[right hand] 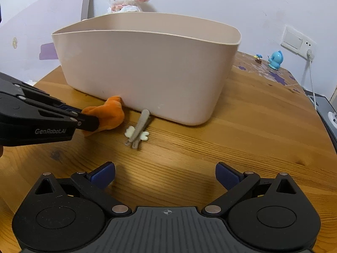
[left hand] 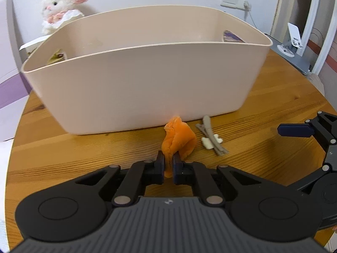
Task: Organize objects
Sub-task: 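Grasp the orange plush with the left gripper while the right grasps the wooden clothespin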
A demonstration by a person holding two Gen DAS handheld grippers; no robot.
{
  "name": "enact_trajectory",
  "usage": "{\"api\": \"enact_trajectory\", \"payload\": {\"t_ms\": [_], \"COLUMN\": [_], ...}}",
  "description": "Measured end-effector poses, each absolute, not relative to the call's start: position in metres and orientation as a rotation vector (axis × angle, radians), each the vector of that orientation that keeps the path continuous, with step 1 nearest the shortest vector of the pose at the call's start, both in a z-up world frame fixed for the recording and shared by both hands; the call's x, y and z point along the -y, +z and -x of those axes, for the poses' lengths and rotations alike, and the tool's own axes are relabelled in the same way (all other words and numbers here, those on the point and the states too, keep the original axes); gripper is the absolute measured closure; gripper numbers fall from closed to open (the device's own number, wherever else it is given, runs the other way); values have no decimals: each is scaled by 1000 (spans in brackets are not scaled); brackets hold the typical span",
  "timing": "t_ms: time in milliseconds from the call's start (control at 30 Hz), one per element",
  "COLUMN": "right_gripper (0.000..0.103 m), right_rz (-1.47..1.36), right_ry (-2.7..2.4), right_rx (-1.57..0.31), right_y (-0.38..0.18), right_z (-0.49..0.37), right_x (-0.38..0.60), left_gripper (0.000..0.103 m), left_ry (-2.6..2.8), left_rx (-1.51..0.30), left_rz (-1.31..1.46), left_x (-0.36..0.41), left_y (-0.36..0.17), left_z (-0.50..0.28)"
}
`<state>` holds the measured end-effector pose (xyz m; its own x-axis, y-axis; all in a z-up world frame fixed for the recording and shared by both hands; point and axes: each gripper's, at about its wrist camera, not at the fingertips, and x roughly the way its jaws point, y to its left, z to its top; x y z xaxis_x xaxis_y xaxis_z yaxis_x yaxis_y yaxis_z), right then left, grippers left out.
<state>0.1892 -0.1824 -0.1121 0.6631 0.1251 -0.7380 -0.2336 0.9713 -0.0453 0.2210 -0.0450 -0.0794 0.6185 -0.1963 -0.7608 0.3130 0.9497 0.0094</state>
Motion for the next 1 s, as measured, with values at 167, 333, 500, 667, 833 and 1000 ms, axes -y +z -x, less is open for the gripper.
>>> {"api": "enact_trajectory", "payload": {"t_ms": [167,333,500,667,833,1000], "right_gripper": [1,10,39,79,84,90], "right_rz": [138,130,111,116,146,119], "right_ry": [201,198,197,203,206,214], "right_rx": [-812,-796,-761,-750,-738,-759], "right_y": [-116,-120,-119,-117,-115,-112], "right_z": [-196,-209,-219,-222,-214,-205], "right_x": [171,161,158,152,149,153], "left_gripper": [95,95,95,95,95,95], "left_ry": [-262,-246,-233,-214,-199,-188], "left_rx": [-866,-859,-845,-840,-842,-836], "left_rz": [-138,-122,-121,-109,-99,-100], "left_x": [33,24,23,22,19,16], "left_y": [-82,-83,-84,-84,-83,-79], "left_z": [-223,-231,-234,-235,-230,-222]}}
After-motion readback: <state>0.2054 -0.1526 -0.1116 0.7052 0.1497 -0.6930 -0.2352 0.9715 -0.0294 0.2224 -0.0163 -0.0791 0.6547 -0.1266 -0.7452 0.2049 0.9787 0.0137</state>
